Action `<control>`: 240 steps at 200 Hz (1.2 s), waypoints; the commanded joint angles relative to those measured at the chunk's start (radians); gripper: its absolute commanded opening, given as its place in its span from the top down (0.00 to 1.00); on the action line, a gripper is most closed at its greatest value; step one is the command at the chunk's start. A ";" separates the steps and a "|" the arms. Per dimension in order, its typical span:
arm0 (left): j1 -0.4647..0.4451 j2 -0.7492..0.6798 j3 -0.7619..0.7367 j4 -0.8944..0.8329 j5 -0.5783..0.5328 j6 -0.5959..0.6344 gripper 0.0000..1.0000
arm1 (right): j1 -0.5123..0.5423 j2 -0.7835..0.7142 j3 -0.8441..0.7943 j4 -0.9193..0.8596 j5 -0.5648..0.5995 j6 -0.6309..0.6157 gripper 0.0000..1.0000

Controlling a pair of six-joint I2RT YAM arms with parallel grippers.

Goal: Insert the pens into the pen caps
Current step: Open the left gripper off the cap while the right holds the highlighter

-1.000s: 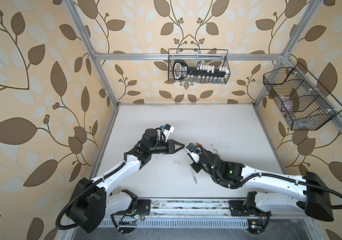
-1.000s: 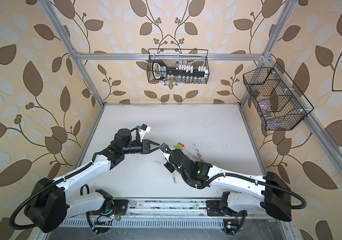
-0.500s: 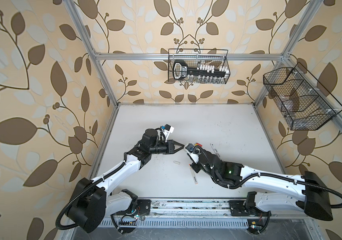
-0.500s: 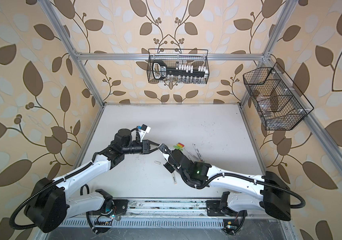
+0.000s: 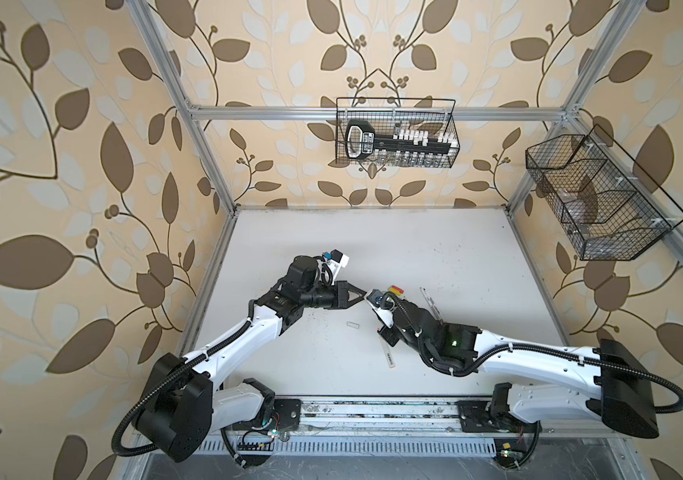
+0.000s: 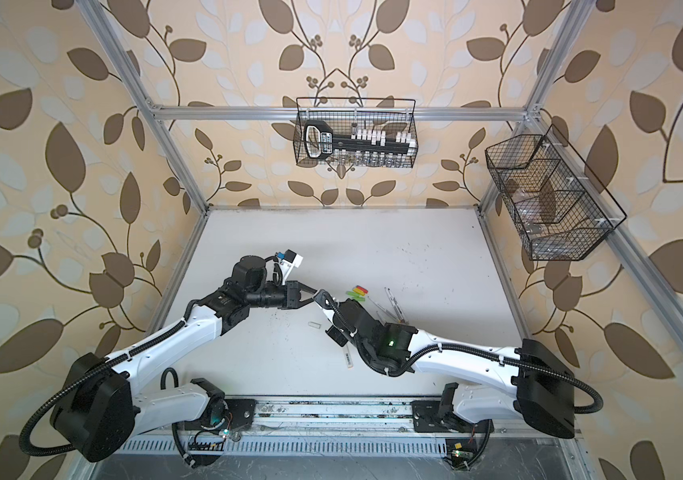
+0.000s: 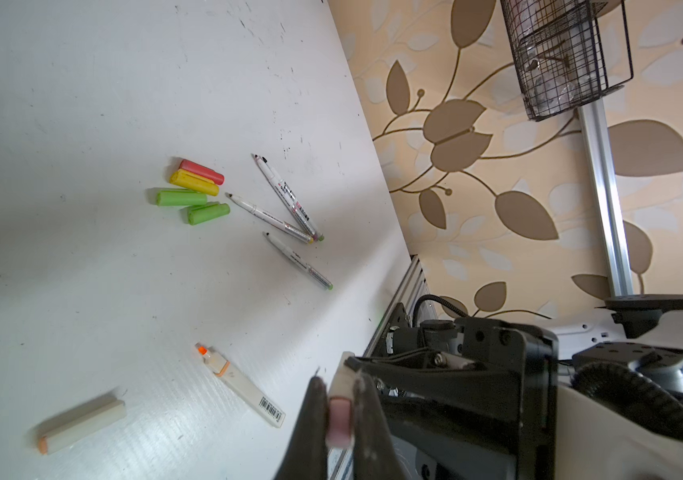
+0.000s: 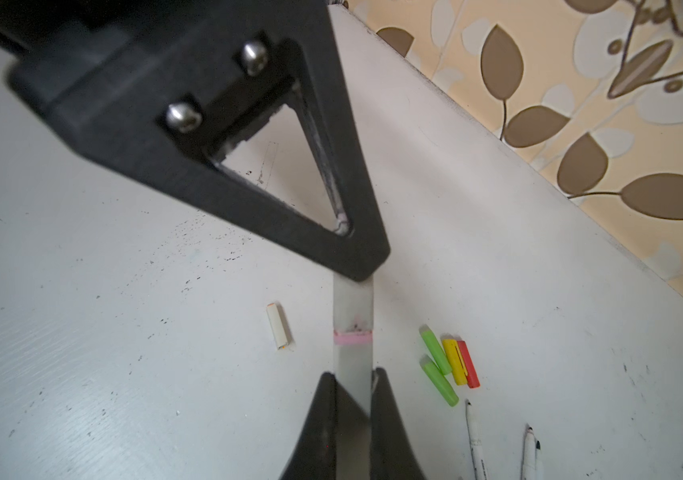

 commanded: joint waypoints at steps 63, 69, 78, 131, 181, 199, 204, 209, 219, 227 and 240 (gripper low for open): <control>-0.087 0.019 -0.016 -0.054 0.133 0.013 1.00 | -0.011 -0.016 0.093 0.327 -0.126 -0.063 0.95; -0.091 0.017 -0.017 -0.054 0.134 0.015 1.00 | -0.013 -0.021 0.088 0.333 -0.134 -0.063 0.95; -0.097 0.011 -0.021 -0.043 0.141 0.014 1.00 | -0.018 -0.029 0.083 0.338 -0.145 -0.061 0.95; -0.103 -0.027 -0.054 0.064 0.161 -0.055 1.00 | -0.034 -0.056 0.072 0.351 -0.163 -0.050 0.95; -0.114 0.012 -0.022 -0.053 0.115 0.013 1.00 | -0.032 -0.056 0.072 0.349 -0.157 -0.052 0.95; -0.118 0.025 -0.015 -0.058 0.135 0.021 1.00 | -0.032 -0.056 0.070 0.343 -0.154 -0.054 0.95; -0.119 0.020 -0.021 -0.043 0.138 0.011 1.00 | -0.032 -0.056 0.072 0.342 -0.154 -0.054 0.95; -0.118 0.016 -0.022 -0.040 0.135 0.010 1.00 | -0.033 -0.056 0.072 0.341 -0.153 -0.055 0.95; -0.119 0.015 -0.011 -0.077 0.119 0.033 1.00 | -0.033 -0.055 0.075 0.334 -0.153 -0.054 0.95; -0.119 0.018 -0.001 -0.112 0.106 0.052 1.00 | -0.035 -0.055 0.074 0.331 -0.152 -0.053 0.95; -0.119 0.021 0.000 -0.111 0.101 0.051 1.00 | -0.036 -0.055 0.074 0.324 -0.154 -0.048 0.95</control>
